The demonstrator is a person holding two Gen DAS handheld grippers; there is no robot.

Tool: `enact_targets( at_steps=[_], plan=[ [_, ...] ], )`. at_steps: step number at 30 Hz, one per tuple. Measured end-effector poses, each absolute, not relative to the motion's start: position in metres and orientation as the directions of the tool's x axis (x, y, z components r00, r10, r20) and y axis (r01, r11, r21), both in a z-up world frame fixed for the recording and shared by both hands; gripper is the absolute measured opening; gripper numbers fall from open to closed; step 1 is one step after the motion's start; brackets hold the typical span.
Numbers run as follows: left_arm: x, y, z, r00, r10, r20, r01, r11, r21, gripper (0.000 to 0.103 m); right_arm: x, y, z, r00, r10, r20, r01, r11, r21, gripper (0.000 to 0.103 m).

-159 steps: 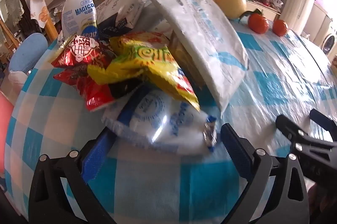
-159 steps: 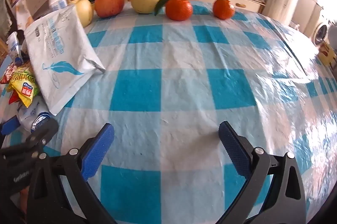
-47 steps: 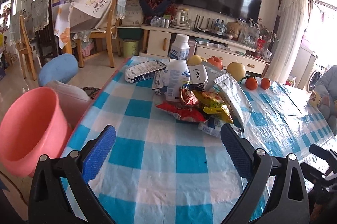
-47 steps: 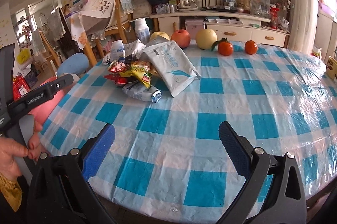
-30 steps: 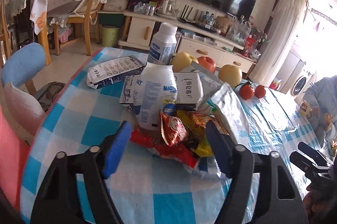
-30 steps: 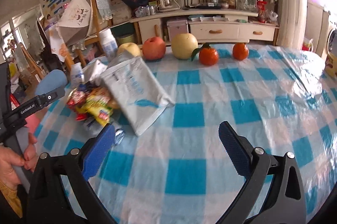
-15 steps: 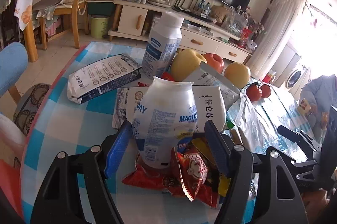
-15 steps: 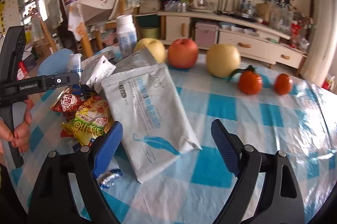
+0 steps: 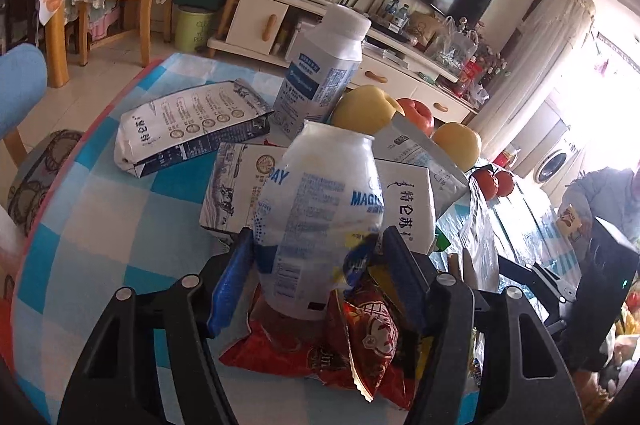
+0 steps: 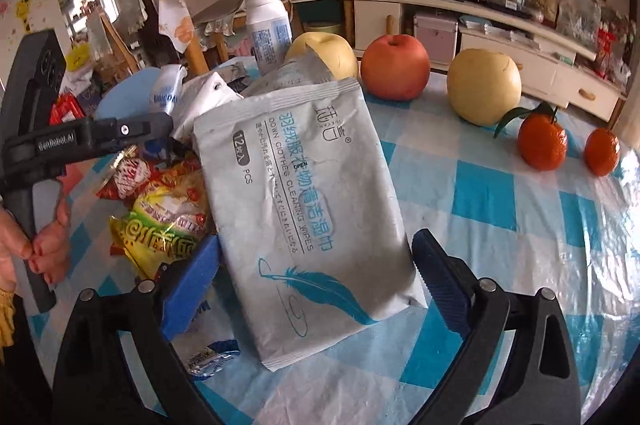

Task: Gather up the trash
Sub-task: 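Grasp the white wipes pouch with the right tool while the left tool grasps the white yogurt bottle, then carry the white yogurt bottle to the pink bucket and release it with the left tool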

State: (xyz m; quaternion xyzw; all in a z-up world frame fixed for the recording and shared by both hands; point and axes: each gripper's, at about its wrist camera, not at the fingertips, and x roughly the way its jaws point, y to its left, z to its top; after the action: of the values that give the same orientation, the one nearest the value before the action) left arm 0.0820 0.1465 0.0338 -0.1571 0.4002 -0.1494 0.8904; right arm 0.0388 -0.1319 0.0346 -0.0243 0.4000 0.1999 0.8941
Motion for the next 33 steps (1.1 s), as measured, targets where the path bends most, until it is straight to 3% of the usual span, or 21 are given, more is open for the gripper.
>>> enact_targets(
  at_steps=[3,5,12,33],
  plan=[
    [0.081,0.145,0.033,0.642,-0.384,-0.664,0.143,0.91,-0.388,0.066,0.038,-0.126,0.032,0.601,0.313,-0.736,-0.38,0.921,0.081,0.095],
    [0.08,0.144,0.035,0.645,-0.381,-0.662,0.144,0.912,-0.385,0.064,0.038,-0.122,0.027,0.598,0.287,-0.749,-0.382,0.923,0.048,0.087],
    [0.077,0.141,0.036,0.657,-0.343,-0.672,0.126,0.928,-0.35,0.063,0.034,-0.121,0.029,0.586,0.272,-0.764,-0.362,0.931,0.054,0.077],
    [0.005,0.162,0.073,0.765,-0.255,-0.592,0.103,0.955,-0.278,0.063,-0.026,-0.131,0.071,0.698,0.215,-0.683,-0.22,0.972,0.081,0.072]
  ],
)
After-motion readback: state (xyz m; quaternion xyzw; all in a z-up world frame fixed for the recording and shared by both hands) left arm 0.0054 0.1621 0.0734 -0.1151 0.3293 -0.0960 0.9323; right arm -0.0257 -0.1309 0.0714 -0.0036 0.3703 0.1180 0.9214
